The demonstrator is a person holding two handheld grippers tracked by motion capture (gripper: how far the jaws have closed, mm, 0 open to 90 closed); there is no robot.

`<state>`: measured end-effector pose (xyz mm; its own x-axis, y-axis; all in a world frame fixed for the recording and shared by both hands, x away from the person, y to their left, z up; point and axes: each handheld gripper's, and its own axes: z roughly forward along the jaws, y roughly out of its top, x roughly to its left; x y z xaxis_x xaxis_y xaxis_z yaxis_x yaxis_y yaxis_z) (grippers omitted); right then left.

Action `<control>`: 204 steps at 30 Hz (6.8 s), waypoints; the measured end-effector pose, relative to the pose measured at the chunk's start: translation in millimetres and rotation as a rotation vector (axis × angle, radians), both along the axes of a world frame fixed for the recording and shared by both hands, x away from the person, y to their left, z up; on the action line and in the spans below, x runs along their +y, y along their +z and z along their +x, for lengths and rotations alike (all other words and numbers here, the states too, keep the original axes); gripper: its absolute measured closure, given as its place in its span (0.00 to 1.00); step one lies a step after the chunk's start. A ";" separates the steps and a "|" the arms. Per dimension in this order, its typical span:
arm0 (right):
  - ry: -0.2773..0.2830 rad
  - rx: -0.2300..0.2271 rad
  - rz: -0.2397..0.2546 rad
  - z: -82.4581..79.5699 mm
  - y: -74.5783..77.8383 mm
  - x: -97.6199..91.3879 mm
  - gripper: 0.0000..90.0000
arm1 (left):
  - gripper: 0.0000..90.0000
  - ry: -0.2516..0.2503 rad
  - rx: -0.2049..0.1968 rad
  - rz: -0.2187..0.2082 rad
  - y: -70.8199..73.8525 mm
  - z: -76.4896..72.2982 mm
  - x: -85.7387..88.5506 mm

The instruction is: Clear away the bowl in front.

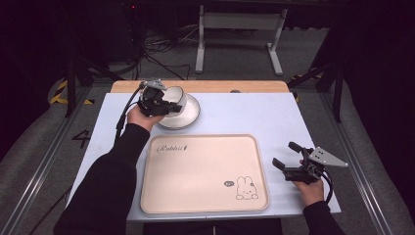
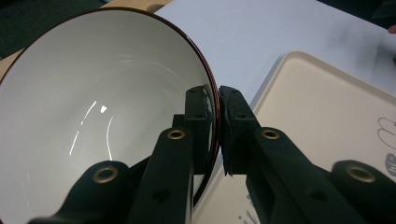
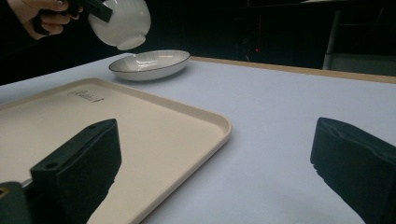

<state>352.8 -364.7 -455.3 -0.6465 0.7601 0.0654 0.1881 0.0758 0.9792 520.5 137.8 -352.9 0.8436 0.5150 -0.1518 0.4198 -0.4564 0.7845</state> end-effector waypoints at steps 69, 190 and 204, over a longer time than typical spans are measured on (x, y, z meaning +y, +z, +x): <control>0.005 0.006 -0.001 1.0 0.0 0.5 0.02 | 0.92 -0.501 0.036 0.091 2.1 -102.8 -72.4; 0.037 0.036 0.027 3.7 0.0 -0.7 0.03 | 0.37 -0.508 0.162 0.059 -20.0 -121.9 -72.9; 0.036 0.037 0.027 3.6 0.0 -0.7 0.03 | 0.10 -0.326 0.077 -0.022 -15.8 -120.1 -43.7</control>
<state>356.3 -365.4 -455.3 -0.6703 0.7339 0.1100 0.2219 0.0568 0.9734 400.4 94.2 -368.7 0.9489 0.2162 -0.2296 0.3132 -0.5595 0.7674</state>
